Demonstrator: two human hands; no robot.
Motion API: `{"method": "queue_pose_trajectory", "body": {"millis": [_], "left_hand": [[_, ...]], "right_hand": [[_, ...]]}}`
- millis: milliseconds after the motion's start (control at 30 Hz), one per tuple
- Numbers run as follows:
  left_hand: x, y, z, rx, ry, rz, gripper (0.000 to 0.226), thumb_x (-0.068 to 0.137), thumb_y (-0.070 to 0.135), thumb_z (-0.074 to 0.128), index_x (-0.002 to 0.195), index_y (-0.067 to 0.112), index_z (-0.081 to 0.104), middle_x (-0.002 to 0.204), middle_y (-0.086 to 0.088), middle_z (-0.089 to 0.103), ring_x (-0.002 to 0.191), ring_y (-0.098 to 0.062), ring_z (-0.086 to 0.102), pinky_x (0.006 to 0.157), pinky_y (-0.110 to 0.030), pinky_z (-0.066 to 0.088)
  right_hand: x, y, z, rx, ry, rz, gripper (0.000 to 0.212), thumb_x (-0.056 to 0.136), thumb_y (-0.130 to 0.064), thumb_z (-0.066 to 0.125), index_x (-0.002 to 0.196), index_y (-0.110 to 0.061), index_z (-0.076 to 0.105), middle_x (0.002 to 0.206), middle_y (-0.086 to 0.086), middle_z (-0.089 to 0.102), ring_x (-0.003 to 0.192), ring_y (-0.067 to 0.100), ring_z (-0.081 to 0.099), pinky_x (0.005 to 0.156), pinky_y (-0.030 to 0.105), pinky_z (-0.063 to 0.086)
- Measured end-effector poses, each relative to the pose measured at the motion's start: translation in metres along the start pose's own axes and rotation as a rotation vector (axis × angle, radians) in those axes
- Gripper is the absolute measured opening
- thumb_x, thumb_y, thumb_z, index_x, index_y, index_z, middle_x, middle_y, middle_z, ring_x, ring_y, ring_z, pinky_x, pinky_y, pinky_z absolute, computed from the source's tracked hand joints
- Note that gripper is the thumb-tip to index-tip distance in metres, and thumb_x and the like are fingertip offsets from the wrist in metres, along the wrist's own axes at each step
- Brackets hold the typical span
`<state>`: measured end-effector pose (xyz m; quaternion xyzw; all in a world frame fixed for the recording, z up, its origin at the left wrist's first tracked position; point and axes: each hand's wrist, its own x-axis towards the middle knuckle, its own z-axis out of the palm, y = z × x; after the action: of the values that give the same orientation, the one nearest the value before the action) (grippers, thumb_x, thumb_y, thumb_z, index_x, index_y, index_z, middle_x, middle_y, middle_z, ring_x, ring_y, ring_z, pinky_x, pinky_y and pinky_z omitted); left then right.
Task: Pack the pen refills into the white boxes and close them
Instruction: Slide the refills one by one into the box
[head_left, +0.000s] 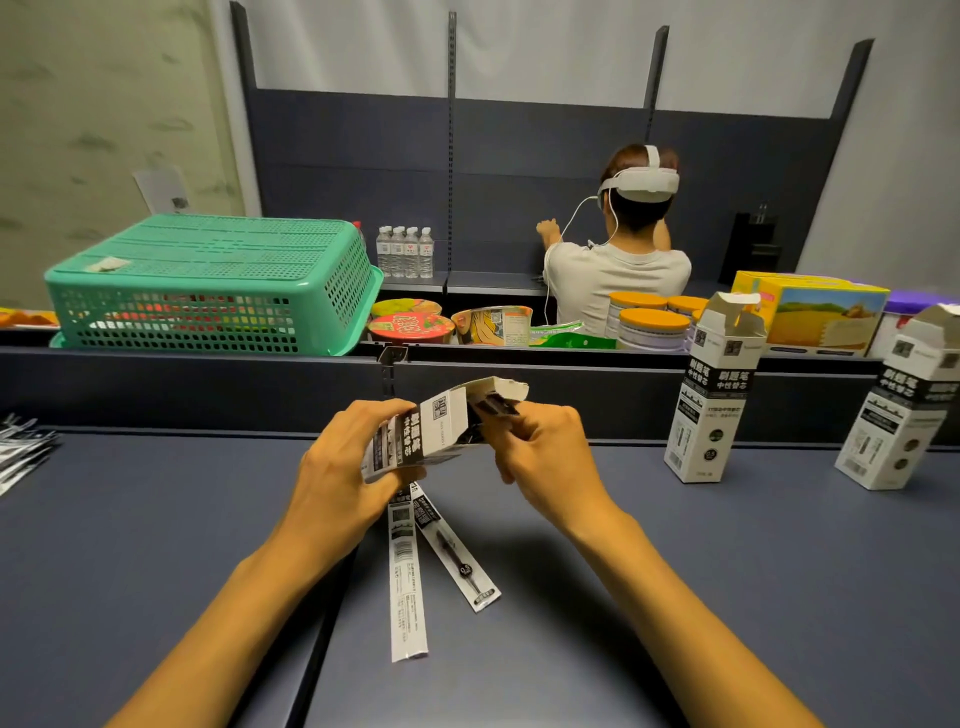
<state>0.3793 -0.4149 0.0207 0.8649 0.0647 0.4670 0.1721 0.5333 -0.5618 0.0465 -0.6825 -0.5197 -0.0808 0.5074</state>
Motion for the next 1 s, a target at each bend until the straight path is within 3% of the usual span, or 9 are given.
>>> {"method": "queue_pose_trajectory", "body": {"millis": [33,100,167,267,500,633,733,900,1000], "left_hand": [[0.0,0.0,0.0,0.005,0.002,-0.003,0.062,0.074,0.015,0.081,0.128,0.023,0.052,0.118,0.014,0.054,0.105,-0.01,0.056,0.085,-0.027,0.053],[0.001,0.0,-0.001,0.01,0.005,0.0,0.062,0.074,0.017,0.081,0.129,0.022,0.052,0.119,0.015,0.052,0.106,-0.009,0.055,0.086,-0.023,0.051],[0.002,0.0,-0.001,0.004,0.004,0.0,0.062,0.075,0.019,0.08,0.129,0.022,0.051,0.119,0.016,0.051,0.107,-0.008,0.055,0.085,-0.021,0.049],[0.001,0.0,-0.003,0.004,0.004,-0.006,0.062,0.075,0.019,0.08,0.13,0.022,0.051,0.119,0.015,0.052,0.107,-0.008,0.055,0.086,-0.021,0.049],[0.001,-0.002,-0.004,0.015,0.002,-0.015,0.062,0.074,0.019,0.081,0.129,0.021,0.052,0.119,0.006,0.057,0.107,-0.011,0.056,0.086,-0.026,0.052],[0.001,-0.001,-0.003,0.013,0.007,-0.021,0.062,0.073,0.018,0.082,0.128,0.02,0.053,0.117,0.008,0.058,0.105,-0.01,0.057,0.085,-0.026,0.053],[0.0,-0.001,-0.003,0.011,0.011,-0.02,0.062,0.072,0.017,0.082,0.127,0.02,0.053,0.116,0.009,0.058,0.104,-0.01,0.057,0.084,-0.027,0.053],[0.0,-0.002,-0.002,0.01,0.015,0.003,0.062,0.072,0.015,0.082,0.127,0.021,0.053,0.117,0.007,0.058,0.104,-0.013,0.058,0.083,-0.029,0.054],[-0.001,-0.001,-0.001,0.018,-0.007,0.027,0.066,0.072,0.009,0.082,0.128,0.025,0.05,0.117,0.005,0.058,0.105,-0.015,0.058,0.085,-0.031,0.055]], "right_hand": [[0.0,0.001,-0.002,-0.01,-0.029,0.003,0.059,0.092,-0.06,0.045,0.061,-0.014,0.062,0.054,0.001,0.064,0.048,0.017,0.058,0.057,0.045,0.052],[0.0,0.0,-0.005,0.018,-0.047,-0.035,0.036,0.097,-0.046,0.049,0.073,-0.024,0.065,0.062,0.001,0.069,0.051,0.015,0.06,0.053,0.035,0.052],[-0.001,-0.001,-0.006,0.069,-0.016,-0.062,0.014,0.098,-0.027,0.056,0.101,-0.024,0.069,0.07,-0.001,0.072,0.049,0.011,0.058,0.046,0.027,0.048],[-0.002,0.0,-0.005,0.073,0.057,-0.074,0.027,0.097,-0.02,0.058,0.124,-0.021,0.064,0.072,-0.003,0.072,0.048,0.009,0.057,0.045,0.03,0.049],[-0.005,-0.002,-0.005,0.053,0.011,-0.097,0.02,0.099,-0.025,0.052,0.108,-0.017,0.069,0.064,-0.006,0.068,0.041,0.013,0.058,0.045,0.022,0.05],[-0.006,-0.002,-0.004,0.03,-0.133,-0.075,0.042,0.099,-0.041,0.039,0.085,-0.01,0.063,0.066,-0.003,0.07,0.04,0.013,0.059,0.047,0.021,0.049],[-0.006,-0.002,-0.001,-0.018,-0.213,-0.08,0.046,0.102,-0.042,0.035,0.081,-0.009,0.061,0.067,0.001,0.071,0.042,0.013,0.06,0.049,0.017,0.044],[-0.001,-0.006,-0.003,0.006,-0.369,0.048,0.051,0.106,-0.039,0.03,0.101,-0.003,0.066,0.073,0.005,0.073,0.046,0.014,0.061,0.061,0.021,0.049],[-0.002,-0.009,-0.004,-0.046,-0.454,0.109,0.055,0.102,-0.04,0.025,0.106,-0.001,0.063,0.074,0.01,0.073,0.052,0.018,0.063,0.071,0.035,0.056]]}}
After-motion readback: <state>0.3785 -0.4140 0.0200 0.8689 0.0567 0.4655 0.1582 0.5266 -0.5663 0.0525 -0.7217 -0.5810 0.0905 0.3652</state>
